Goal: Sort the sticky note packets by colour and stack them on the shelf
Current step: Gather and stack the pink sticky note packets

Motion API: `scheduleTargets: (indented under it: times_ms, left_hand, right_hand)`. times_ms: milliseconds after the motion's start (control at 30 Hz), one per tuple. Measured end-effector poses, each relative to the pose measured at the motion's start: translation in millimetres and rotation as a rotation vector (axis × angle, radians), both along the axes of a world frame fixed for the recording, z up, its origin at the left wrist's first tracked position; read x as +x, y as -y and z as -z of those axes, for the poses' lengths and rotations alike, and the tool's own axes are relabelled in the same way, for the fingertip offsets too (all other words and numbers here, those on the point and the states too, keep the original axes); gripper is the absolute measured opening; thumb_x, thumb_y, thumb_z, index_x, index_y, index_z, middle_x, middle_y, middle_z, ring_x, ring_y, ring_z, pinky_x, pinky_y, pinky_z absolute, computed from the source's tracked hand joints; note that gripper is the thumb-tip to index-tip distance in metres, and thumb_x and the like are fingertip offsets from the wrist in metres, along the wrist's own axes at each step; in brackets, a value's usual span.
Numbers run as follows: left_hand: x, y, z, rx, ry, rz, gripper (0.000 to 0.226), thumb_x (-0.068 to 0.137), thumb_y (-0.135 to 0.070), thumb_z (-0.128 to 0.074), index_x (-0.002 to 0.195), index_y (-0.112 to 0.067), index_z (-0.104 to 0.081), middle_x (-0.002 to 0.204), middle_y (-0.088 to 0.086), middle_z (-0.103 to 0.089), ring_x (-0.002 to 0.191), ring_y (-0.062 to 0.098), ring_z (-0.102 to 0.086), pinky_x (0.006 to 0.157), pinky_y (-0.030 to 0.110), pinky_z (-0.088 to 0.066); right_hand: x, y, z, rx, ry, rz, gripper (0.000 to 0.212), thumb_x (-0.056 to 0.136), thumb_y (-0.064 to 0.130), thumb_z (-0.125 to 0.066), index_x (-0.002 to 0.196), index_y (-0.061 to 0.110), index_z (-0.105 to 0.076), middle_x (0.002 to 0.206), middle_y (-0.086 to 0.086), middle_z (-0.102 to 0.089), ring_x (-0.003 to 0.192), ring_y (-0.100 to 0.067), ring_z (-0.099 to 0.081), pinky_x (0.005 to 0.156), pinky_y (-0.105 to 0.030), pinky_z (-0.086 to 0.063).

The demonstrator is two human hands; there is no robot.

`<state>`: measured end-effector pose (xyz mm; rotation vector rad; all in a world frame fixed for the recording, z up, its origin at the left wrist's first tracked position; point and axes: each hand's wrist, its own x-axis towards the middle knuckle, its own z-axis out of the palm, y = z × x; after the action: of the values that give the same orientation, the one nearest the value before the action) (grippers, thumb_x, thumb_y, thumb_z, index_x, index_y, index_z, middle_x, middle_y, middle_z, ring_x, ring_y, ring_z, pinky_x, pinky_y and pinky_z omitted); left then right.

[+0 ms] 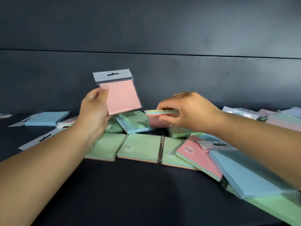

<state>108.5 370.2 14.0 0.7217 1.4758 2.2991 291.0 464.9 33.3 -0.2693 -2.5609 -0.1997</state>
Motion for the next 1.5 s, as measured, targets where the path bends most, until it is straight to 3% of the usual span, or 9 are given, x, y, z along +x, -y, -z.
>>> scheduleTargets:
  times_ms: [133, 300, 533, 667, 900, 1100, 1300, 1433, 1500]
  left_hand:
    - [-1.1, 4.0, -2.9, 0.026, 0.040, 0.006, 0.020, 0.098, -0.026, -0.045, 0.079, -0.022, -0.053, 0.079, -0.008, -0.063, 0.062, 0.001, -0.062, 0.060, 0.021, -0.055]
    - [0.9, 7.1, -4.0, 0.048, 0.073, 0.021, 0.020, 0.098, -0.028, -0.045, 0.079, -0.023, -0.051, 0.078, -0.008, -0.063, 0.064, 0.003, -0.062, 0.060, 0.023, -0.056]
    - [7.2, 12.4, -13.4, 0.054, 0.146, 0.064, 0.018, 0.099, -0.030, -0.040, 0.089, -0.021, -0.052, 0.088, -0.006, -0.063, 0.076, 0.008, -0.063, 0.064, 0.026, -0.056]
    - [21.4, 16.2, -21.9, 0.013, 0.195, 0.108, 0.022, 0.100, -0.031, -0.039, 0.083, -0.022, -0.051, 0.083, -0.005, -0.062, 0.072, 0.009, -0.062, 0.059, 0.026, -0.054]
    - [87.3, 17.2, -25.7, -0.150, 0.082, 0.318, 0.013, 0.095, -0.020, -0.050, 0.083, -0.017, -0.051, 0.076, 0.001, -0.062, 0.064, 0.010, -0.060, 0.047, 0.020, -0.054]
    - [154.6, 16.5, -17.6, -0.171, 0.086, 0.322, 0.011, 0.091, -0.009, -0.054, 0.081, -0.014, -0.055, 0.057, 0.000, -0.067, 0.044, 0.008, -0.064, 0.043, 0.025, -0.055]
    - [229.3, 11.2, -6.7, -0.190, 0.098, 0.245, 0.008, 0.094, -0.013, -0.051, 0.086, -0.016, -0.053, 0.082, 0.004, -0.064, 0.070, 0.018, -0.064, 0.048, 0.031, -0.057]
    - [261.5, 11.2, 0.8, -0.208, 0.074, 0.169, 0.008, 0.096, -0.014, -0.048, 0.092, -0.017, -0.053, 0.092, 0.003, -0.064, 0.077, 0.018, -0.063, 0.051, 0.032, -0.058]
    - [268.5, 12.2, 4.3, -0.221, 0.088, 0.087, 0.006, 0.096, -0.015, -0.048, 0.102, -0.016, -0.050, 0.109, 0.005, -0.061, 0.088, 0.020, -0.063, 0.053, 0.035, -0.058]
  right_hand:
    - [-0.3, -0.7, 4.3, 0.036, -0.042, 0.004, 0.018, 0.074, 0.030, -0.059, 0.082, 0.018, -0.070, 0.059, 0.008, -0.052, 0.060, -0.012, -0.041, 0.053, -0.031, -0.048]
    - [-2.7, 2.5, -3.4, -0.139, -0.116, 0.069, 0.021, 0.085, 0.030, -0.064, 0.097, 0.016, -0.071, 0.088, -0.001, -0.072, 0.080, -0.022, -0.062, 0.076, -0.029, -0.045]
    - [-15.7, -15.4, -9.4, -0.996, -0.168, 0.342, 0.026, 0.090, 0.031, -0.058, 0.077, 0.010, -0.065, 0.074, -0.007, -0.063, 0.067, -0.018, -0.053, 0.059, -0.023, -0.043]
    - [-0.4, -23.8, -11.8, -0.803, -0.052, 0.508, 0.042, 0.091, 0.039, -0.053, 0.101, 0.000, -0.067, 0.107, -0.015, -0.067, 0.101, -0.029, -0.061, 0.092, -0.034, -0.047]
    - [79.8, -26.5, -23.8, -0.909, 0.170, 0.505, 0.026, 0.090, 0.037, -0.055, 0.078, 0.016, -0.062, 0.078, 0.001, -0.062, 0.066, -0.012, -0.053, 0.063, -0.024, -0.041]
    - [160.5, -20.6, -13.1, -0.656, 0.265, 0.587, 0.049, 0.087, 0.055, -0.047, 0.106, 0.014, -0.065, 0.111, -0.005, -0.063, 0.103, -0.023, -0.057, 0.092, -0.033, -0.044]
    - [198.3, -50.1, 21.7, -0.524, 0.368, 0.633, 0.059, 0.085, 0.066, -0.037, 0.103, 0.013, -0.056, 0.124, -0.013, -0.056, 0.106, -0.025, -0.048, 0.089, -0.031, -0.039]
    - [206.1, -56.0, 30.8, -0.524, 0.388, 0.612, 0.073, 0.086, 0.068, -0.032, 0.136, 0.016, -0.043, 0.146, -0.013, -0.034, 0.135, -0.031, -0.027, 0.109, -0.045, -0.025]
    - [215.2, -56.5, 26.3, -0.513, 0.405, 0.547, 0.064, 0.087, 0.067, -0.033, 0.118, 0.015, -0.054, 0.135, -0.014, -0.043, 0.134, -0.032, -0.029, 0.110, -0.043, -0.024]
